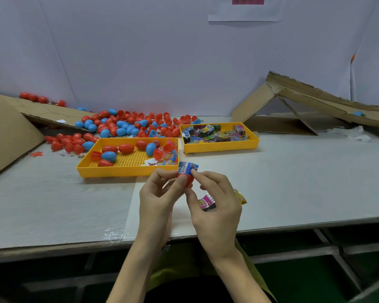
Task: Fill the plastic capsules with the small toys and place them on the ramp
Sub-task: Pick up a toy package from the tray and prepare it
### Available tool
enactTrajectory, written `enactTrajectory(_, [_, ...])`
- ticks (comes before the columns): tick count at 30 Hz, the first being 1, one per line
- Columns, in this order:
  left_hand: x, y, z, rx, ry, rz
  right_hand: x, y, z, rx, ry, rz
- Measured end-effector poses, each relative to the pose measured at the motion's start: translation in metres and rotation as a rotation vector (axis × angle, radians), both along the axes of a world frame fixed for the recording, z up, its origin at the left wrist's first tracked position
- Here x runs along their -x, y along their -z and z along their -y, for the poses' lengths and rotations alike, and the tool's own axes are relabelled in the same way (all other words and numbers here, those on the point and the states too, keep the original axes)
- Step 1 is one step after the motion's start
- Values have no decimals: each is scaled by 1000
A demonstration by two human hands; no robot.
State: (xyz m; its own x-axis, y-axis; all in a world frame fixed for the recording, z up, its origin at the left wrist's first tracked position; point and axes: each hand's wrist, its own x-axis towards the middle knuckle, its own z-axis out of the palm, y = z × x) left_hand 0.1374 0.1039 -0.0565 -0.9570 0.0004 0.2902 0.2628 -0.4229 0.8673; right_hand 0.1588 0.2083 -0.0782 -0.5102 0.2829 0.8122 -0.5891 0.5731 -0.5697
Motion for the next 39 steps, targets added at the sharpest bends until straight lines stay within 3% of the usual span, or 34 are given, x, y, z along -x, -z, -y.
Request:
enactTrajectory(28, [2,5,0,79,-2,-38,-1,4,-5,55,-86,-24])
enactTrajectory(39, [5,-2,5,-120,263,171,-2,5,-4,71,-31,25])
